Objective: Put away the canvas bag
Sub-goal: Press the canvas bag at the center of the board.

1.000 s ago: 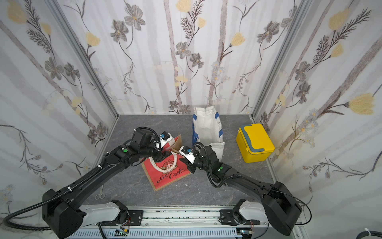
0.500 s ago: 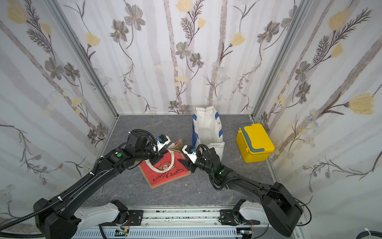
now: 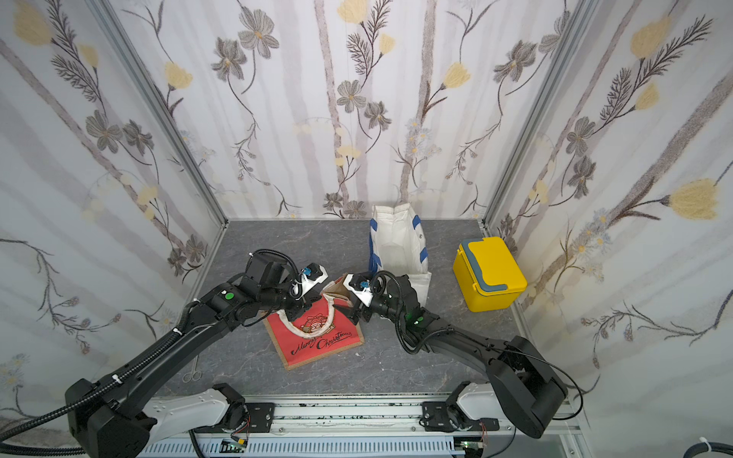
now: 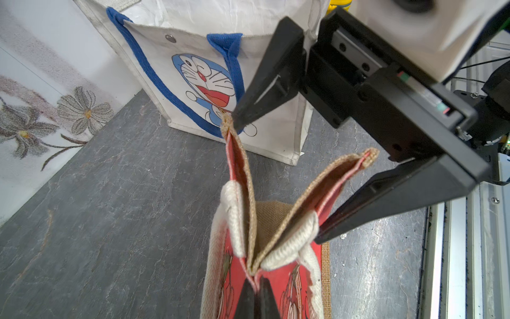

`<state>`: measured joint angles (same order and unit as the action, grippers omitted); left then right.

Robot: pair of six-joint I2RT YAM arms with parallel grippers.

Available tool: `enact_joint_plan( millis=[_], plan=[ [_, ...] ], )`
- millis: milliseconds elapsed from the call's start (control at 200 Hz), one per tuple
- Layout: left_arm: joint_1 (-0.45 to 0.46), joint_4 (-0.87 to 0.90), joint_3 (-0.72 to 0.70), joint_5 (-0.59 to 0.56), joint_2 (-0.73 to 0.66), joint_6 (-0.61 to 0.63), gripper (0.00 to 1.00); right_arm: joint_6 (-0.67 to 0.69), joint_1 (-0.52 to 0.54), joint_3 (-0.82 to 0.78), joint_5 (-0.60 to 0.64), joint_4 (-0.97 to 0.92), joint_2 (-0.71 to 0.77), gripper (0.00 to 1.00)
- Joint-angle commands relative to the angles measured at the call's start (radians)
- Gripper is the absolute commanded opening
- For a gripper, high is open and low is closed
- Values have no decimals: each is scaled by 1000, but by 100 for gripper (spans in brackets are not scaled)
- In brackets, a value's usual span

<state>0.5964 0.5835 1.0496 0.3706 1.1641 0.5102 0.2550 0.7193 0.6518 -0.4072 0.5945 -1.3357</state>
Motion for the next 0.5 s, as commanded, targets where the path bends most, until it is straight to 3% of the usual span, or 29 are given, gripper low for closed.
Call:
enact_joint_plan(
  millis=[0,245,370,430,495],
  plan=[
    [0,29,-3,31,1,69,0,15,-42,63,-115,-5,-29,100],
    [-3,-10,-16,14,-21,63,0,92,-54,131,-324,-41,-106,100],
    [-2,-31,-21,-18,-29,47,0,103,-54,117,-319,-61,-123,98],
    [-2,-44,-22,-48,-33,36,0,113,-52,120,-295,-90,-129,90],
    [-5,-52,-13,-90,-31,8,0,110,-52,140,-268,-145,-137,68]
  ],
)
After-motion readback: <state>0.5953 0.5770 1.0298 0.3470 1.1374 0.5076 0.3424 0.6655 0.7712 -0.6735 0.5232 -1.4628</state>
